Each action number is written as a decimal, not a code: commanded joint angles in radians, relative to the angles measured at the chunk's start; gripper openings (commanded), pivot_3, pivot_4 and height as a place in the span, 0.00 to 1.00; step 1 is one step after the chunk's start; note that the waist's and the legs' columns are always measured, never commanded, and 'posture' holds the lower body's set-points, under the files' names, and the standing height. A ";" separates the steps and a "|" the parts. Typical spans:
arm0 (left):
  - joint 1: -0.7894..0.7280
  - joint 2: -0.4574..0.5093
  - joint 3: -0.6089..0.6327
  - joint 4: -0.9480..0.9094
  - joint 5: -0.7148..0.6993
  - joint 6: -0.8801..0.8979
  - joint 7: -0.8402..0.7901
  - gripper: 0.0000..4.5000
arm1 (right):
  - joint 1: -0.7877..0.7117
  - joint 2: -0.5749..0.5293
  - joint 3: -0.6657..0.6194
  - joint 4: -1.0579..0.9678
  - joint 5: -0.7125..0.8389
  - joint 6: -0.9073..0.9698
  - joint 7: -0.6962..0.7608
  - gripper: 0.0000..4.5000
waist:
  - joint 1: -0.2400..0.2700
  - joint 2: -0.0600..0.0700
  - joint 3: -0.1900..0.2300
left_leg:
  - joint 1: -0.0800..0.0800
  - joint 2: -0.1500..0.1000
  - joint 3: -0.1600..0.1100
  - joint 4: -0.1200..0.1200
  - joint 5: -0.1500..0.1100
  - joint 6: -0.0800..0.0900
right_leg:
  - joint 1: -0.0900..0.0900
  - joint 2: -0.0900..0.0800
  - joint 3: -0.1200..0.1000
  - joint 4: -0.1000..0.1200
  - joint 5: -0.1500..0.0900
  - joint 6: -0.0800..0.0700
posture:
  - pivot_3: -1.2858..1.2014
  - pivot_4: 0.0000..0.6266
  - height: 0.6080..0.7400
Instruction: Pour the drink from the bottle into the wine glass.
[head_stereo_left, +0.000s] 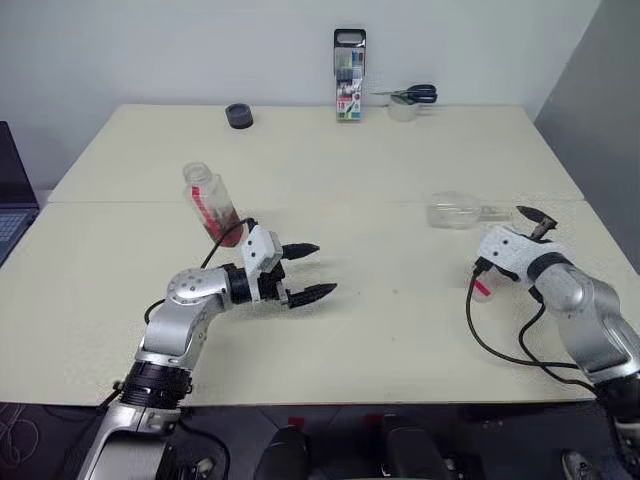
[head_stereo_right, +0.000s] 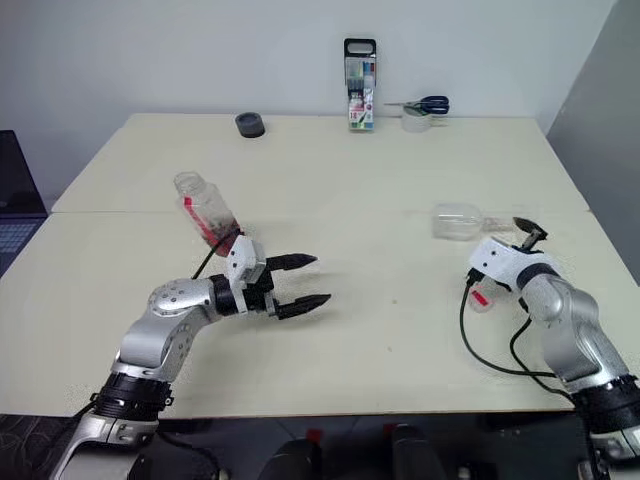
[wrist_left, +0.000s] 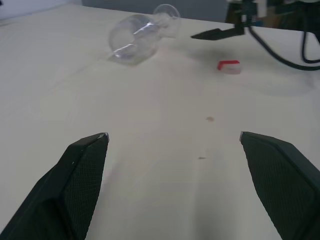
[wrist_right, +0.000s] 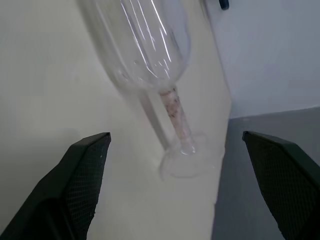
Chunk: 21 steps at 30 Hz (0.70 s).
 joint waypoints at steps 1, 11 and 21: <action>-0.041 0.014 -0.023 -0.016 -0.017 0.012 -0.074 1.00 | -0.067 -0.008 0.044 0.114 -0.090 -0.111 -0.038 1.00 | -0.001 0.000 0.000 | 0.000 0.000 0.000 0.000 0.000 0.000 | 0.000 0.000 0.000 0.000 0.000 0.000 | 0.52 0.24 1.00; -0.140 -0.025 -0.035 0.086 0.009 -0.011 -0.115 1.00 | -0.297 0.069 0.164 0.522 -0.275 -0.272 -0.198 1.00 | -0.004 0.000 0.000 | 0.000 0.000 0.001 0.001 0.000 -0.001 | 0.000 0.000 0.001 0.000 0.000 0.000 | 0.52 0.24 1.00; -0.147 -0.046 -0.031 0.135 0.028 -0.060 -0.122 1.00 | -0.499 0.171 0.239 0.921 -0.339 -0.342 -0.347 1.00 | -0.007 0.000 0.000 | 0.000 0.000 0.002 0.001 0.001 -0.002 | -0.001 -0.001 0.002 0.000 0.000 0.000 | 0.52 0.24 1.00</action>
